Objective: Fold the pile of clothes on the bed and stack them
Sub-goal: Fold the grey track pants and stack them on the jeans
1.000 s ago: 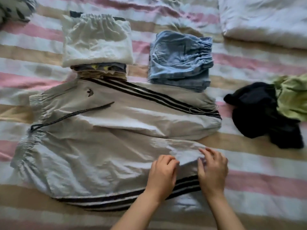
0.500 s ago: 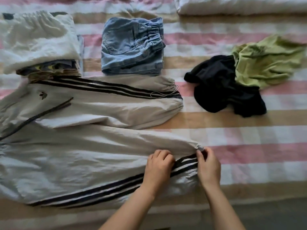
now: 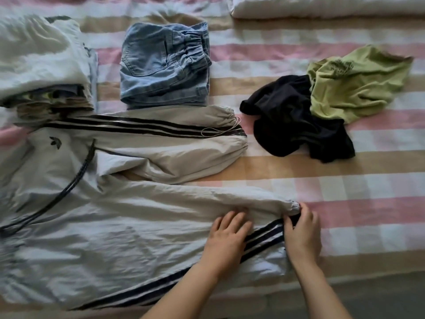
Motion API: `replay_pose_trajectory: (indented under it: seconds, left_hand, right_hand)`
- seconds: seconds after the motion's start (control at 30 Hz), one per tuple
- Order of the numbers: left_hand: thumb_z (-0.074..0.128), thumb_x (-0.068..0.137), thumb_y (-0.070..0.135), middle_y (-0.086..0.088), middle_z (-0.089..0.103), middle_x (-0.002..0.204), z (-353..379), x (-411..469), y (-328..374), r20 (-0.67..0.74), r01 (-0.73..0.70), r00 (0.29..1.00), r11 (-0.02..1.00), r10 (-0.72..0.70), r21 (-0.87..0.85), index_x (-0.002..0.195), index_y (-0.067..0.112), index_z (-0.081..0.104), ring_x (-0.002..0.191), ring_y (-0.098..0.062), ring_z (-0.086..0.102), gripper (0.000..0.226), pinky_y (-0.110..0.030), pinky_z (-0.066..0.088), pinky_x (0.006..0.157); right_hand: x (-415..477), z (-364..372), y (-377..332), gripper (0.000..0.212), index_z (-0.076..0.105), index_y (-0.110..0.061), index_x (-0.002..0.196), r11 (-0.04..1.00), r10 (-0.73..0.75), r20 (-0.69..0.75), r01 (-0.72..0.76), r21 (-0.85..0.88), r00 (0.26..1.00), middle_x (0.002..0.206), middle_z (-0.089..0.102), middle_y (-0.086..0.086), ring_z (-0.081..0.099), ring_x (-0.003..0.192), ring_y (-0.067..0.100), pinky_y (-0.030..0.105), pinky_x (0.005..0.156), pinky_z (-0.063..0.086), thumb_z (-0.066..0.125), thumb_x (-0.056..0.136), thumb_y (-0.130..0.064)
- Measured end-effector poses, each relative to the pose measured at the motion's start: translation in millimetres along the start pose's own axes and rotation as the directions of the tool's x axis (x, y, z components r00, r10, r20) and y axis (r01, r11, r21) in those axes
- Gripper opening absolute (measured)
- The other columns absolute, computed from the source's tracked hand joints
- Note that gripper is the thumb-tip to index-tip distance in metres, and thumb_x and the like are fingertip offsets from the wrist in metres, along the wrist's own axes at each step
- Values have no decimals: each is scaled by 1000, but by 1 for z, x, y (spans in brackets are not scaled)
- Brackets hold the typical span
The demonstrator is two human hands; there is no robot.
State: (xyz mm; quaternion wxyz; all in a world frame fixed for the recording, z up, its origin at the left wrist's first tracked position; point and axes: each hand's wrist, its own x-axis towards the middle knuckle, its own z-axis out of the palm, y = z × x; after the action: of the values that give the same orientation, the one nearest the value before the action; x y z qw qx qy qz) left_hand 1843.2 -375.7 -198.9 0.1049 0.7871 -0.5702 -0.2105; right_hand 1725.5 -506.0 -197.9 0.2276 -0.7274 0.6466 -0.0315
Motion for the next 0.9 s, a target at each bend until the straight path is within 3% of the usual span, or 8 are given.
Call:
replay_pose_trajectory:
  seconds: [0.13,0.23,0.37,0.5,0.67,0.73,0.8,0.9]
  left_hand:
    - [61,76,8,-8,66,107,-23,12,-16,-196,-35,980,961,-20,-275,103,9,67,97,-28,62,27,-35,54,75]
    - [56,80,1,-10,65,100,-55,31,-28,-294,-19,951,933,-94,-359,99,4,67,90,-27,61,22,-36,53,75]
    - [54,84,5,-10,63,104,-92,74,-47,-317,48,928,904,-198,-425,101,4,66,95,-28,59,21,-39,51,80]
    - [50,87,5,-10,54,121,-116,135,-77,-293,125,917,893,-270,-432,114,6,60,107,-27,55,28,-37,47,86]
    - [43,90,5,-3,32,147,-123,208,-109,-131,191,968,969,-212,-158,134,18,39,108,-32,57,46,-41,49,78]
    - [45,91,9,-8,45,134,-123,226,-116,-12,220,975,975,-220,-39,129,14,43,105,-34,57,39,-42,48,76]
    - [49,91,18,-12,55,111,-126,232,-117,16,236,972,971,-236,-25,110,9,54,99,-34,57,21,-41,46,74]
    - [52,89,21,-15,57,95,-128,231,-98,-193,105,970,971,-148,-217,92,4,57,81,-38,57,19,-44,45,65]
  right_hand:
    - [0,-7,-42,41,57,-2,116,971,-225,-155,235,48,962,112,51,21,44,103,33,36,87,36,64,76,3]
    - [14,-11,-84,31,63,-6,107,918,-364,-86,373,135,927,104,58,13,51,99,29,28,85,35,61,78,4]
    - [47,-2,-129,29,58,-5,116,915,-232,132,170,365,964,112,57,13,55,103,26,31,90,41,56,87,-5]
    - [83,17,-157,36,52,-3,123,917,-47,237,-52,395,970,117,59,17,55,106,29,32,90,41,56,90,-19]
    - [107,32,-169,32,59,-9,111,936,6,270,-100,336,963,105,66,11,60,100,29,31,80,44,63,84,-27]
    - [106,32,-166,23,64,-12,101,946,-22,294,-76,315,956,95,68,10,61,92,29,31,73,43,64,83,-25]
    - [102,28,-160,14,65,-13,91,943,-32,268,-60,328,963,83,66,6,61,83,27,31,66,41,63,84,-26]
    - [100,9,-144,12,60,-17,80,924,-6,109,-36,381,994,75,62,0,59,77,24,32,61,39,61,86,-27]
